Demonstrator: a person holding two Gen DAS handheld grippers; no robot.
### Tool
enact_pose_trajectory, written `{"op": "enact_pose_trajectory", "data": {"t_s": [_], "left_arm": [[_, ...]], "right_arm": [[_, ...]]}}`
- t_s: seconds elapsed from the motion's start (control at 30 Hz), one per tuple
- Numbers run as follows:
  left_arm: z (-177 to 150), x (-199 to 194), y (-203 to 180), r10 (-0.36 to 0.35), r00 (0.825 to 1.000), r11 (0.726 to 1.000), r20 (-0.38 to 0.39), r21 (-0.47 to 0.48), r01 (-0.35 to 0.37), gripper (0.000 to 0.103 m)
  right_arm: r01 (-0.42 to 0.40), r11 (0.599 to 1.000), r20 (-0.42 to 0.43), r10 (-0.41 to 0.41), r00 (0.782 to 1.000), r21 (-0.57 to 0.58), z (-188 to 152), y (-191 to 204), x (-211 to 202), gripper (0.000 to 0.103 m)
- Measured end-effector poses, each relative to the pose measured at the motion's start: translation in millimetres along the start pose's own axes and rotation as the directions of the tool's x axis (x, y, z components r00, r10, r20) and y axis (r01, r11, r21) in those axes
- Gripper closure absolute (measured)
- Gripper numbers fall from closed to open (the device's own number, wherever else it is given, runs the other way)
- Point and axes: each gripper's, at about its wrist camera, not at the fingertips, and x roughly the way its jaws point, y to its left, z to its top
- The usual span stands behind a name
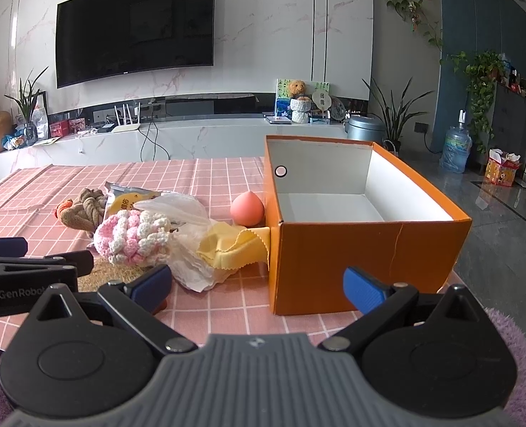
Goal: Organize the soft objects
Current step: 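Grasp the brown bear-shaped sponge with the left tool while the right tool approaches the pink crocheted hat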
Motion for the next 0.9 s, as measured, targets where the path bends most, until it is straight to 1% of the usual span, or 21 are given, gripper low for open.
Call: {"op": "enact_pose_trajectory", "data": {"t_s": [0.2,0.27,0.3,0.37,0.43,0.5,0.57,0.63,0.67,0.7,0.77,0.8,0.83,0.9], "left_arm": [[1.9,0.6,8.8,-0.003,1.0,1.0,0.002,-0.012,0.003,0.002],[2.7,1.4,10.5,0.004,1.0,1.0,0.006,0.002,-0.004,0.002],[3.3,1.9,11.5,0.011,1.0,1.0,0.01,0.006,-0.011,0.002],[5.2,3.6,14.6,0.002,1.0,1.0,0.014,0.007,-0.002,0.002],[7.5,7.0,20.3,-0.025,1.0,1.0,0.001,-0.017,0.025,0.003],[8.1,11.4,25.6,-0.04,0.999,0.998,-0.012,-0.04,0.039,0.008],[7.8,16.8,30.7,-0.056,0.998,0.997,-0.027,-0.053,0.055,0.011],[7.1,23.8,36.6,-0.102,0.994,0.993,-0.051,-0.061,0.099,0.011],[6.5,27.4,39.0,-0.12,0.991,0.991,-0.062,-0.061,0.116,0.011],[5.5,31.0,40.8,-0.132,0.988,0.99,-0.074,-0.056,0.129,0.011],[4.1,37.1,44.7,-0.138,0.987,0.99,-0.081,-0.054,0.134,0.011],[2.9,40.3,46.3,-0.135,0.987,0.99,-0.09,-0.056,0.13,0.011],[2.3,44.8,50.0,-0.133,0.986,0.99,-0.1,-0.069,0.127,0.011],[2.3,52.5,58.1,-0.143,0.983,0.986,-0.118,-0.103,0.131,0.012]], "right_arm": [[-0.06,0.998,-0.001,0.06,0.998,-0.032,0.7,6.9,4.3,0.004],[-0.095,0.994,-0.006,0.094,0.996,-0.056,1.8,11.7,7.0,0.013],[-0.113,0.991,-0.011,0.112,0.994,-0.069,2.5,14.1,8.8,0.014],[-0.15,0.984,-0.024,0.148,0.989,-0.092,3.0,19.8,12.7,0.018],[-0.187,0.975,-0.037,0.184,0.982,-0.121,3.1,26.0,17.2,0.022],[-0.223,0.963,-0.059,0.216,0.975,-0.148,3.1,31.9,23.2,0.027],[-0.255,0.953,-0.09,0.243,0.966,-0.161,3.0,37.7,31.4,0.035],[-0.29,0.944,-0.124,0.272,0.954,-0.161,3.7,41.9,40.7,0.039],[-0.3,0.941,-0.138,0.279,0.95,-0.16,3.9,43.7,45.6,0.044],[-0.303,0.939,-0.15,0.28,0.948,-0.165,4.2,46.0,50.0,0.046],[-0.294,0.936,-0.166,0.264,0.95,-0.193,3.5,50.4,57.3,0.055],[-0.29,0.934,-0.175,0.256,0.951,-0.209,2.8,53.2,61.4,0.058],[-0.293,0.931,-0.187,0.255,0.949,-0.217,2.4,55.1,65.8,0.062],[-0.307,0.928,-0.212,0.263,0.941,-0.213,1.7,57.0,73.1,0.066]]}}
